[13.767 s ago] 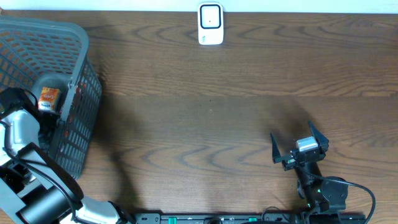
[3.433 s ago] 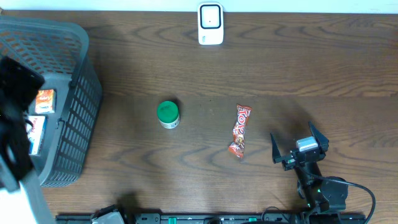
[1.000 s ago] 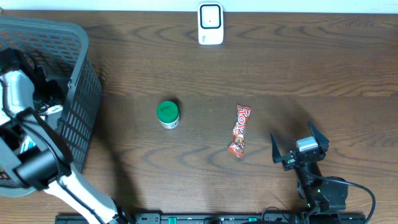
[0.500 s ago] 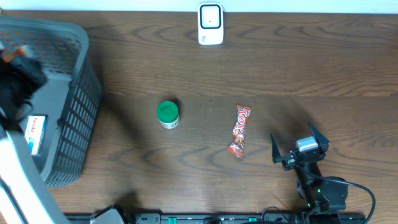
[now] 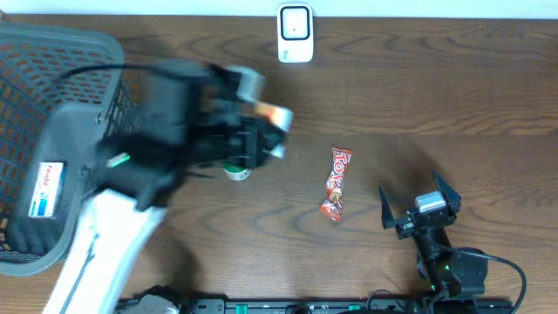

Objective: Scan the item barcode
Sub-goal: 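Carry the orange box out and place it between bottle and candy bar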

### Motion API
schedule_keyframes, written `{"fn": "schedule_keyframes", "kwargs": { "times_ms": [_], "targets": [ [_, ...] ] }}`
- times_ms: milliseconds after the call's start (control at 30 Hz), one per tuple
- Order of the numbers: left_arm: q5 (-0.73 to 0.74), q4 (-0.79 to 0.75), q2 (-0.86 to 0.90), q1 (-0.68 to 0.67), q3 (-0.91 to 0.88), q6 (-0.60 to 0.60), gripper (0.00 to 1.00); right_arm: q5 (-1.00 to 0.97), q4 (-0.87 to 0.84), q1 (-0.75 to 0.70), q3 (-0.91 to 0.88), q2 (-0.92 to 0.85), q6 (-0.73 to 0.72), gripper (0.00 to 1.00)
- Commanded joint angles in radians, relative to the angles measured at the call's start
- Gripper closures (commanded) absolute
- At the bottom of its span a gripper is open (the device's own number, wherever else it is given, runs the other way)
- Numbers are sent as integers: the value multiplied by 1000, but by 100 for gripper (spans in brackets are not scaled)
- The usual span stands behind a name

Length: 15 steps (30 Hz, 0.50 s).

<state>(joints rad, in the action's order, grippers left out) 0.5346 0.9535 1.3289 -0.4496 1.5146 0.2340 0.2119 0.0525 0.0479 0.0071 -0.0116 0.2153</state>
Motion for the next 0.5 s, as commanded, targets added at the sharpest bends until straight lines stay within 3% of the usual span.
{"fn": "schedule_keyframes", "kwargs": {
  "times_ms": [0,167,233,333,467],
  "targets": [
    [-136,-1,157,-119,-13,-78,59,3,3,-9,-2,6,-13,1],
    [-136,-5,368,-172,-13,-294,59,3,3,-9,-2,6,-13,1],
    [-135,-19,443,-173,-13,-311,59,3,3,-9,-2,6,-13,1],
    [-135,-73,531,-167,-13,-227,59,3,3,-9,-2,6,-13,1],
    [-167,-218,617,-160,-13,63,59,3,3,-9,-2,6,-13,1]
  ]
}}
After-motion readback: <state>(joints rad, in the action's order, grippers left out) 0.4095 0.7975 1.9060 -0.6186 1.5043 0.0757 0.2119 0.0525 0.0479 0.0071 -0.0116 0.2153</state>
